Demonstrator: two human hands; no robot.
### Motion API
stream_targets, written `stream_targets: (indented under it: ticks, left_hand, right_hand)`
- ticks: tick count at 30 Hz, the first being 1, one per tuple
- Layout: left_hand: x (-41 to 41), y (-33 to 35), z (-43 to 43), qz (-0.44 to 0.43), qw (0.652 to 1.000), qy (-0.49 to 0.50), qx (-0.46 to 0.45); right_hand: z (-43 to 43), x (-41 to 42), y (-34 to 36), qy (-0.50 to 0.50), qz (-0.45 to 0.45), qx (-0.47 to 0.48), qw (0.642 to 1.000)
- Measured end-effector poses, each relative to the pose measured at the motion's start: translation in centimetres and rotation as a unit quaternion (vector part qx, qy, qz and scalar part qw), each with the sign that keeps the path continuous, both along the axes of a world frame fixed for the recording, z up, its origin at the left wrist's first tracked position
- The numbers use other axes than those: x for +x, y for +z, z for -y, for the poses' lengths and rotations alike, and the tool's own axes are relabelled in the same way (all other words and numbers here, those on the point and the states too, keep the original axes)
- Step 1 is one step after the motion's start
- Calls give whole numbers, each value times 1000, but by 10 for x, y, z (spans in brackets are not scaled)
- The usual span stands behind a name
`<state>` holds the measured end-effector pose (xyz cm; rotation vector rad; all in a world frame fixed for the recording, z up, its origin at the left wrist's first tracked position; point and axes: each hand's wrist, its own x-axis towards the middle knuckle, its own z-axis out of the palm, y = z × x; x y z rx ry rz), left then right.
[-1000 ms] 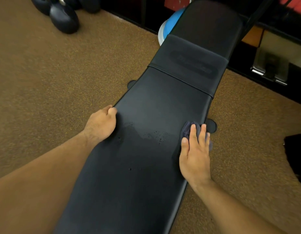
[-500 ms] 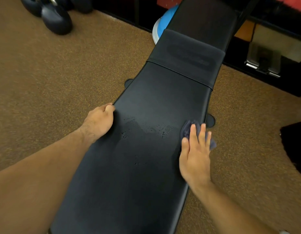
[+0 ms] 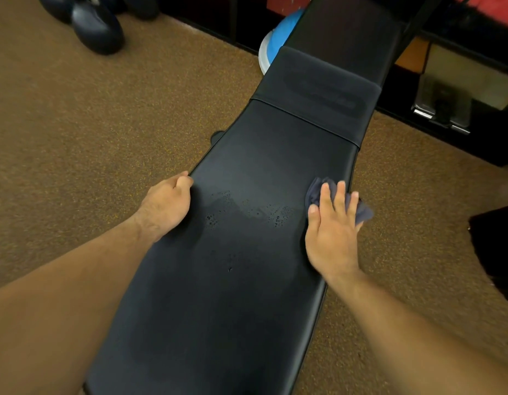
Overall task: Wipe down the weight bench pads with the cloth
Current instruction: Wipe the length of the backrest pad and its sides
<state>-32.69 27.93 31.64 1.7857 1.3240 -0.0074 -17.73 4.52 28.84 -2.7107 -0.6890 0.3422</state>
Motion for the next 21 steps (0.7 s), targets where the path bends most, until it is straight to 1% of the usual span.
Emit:
stream_targets:
  ticks: [5, 10, 15, 18, 21]
  left_hand:
    - [-11, -1, 3, 1, 1000, 2, 1]
    - [-9, -3, 4, 4, 1000, 14, 5]
    - [-8, -5, 4, 6, 1000, 24, -4]
    - [-10, -5, 3, 12, 1000, 17, -4]
    - [-13, -3, 4, 17, 1000, 7, -16]
  right_hand:
    - [34, -58, -8, 56, 6, -30, 998]
    - [13, -32, 0, 85, 25, -79, 993]
    - [-19, -4, 9, 112, 37, -99, 988]
    - [-14, -14, 8, 111, 35, -97, 989]
    - [6, -46, 4, 142, 35, -102, 984]
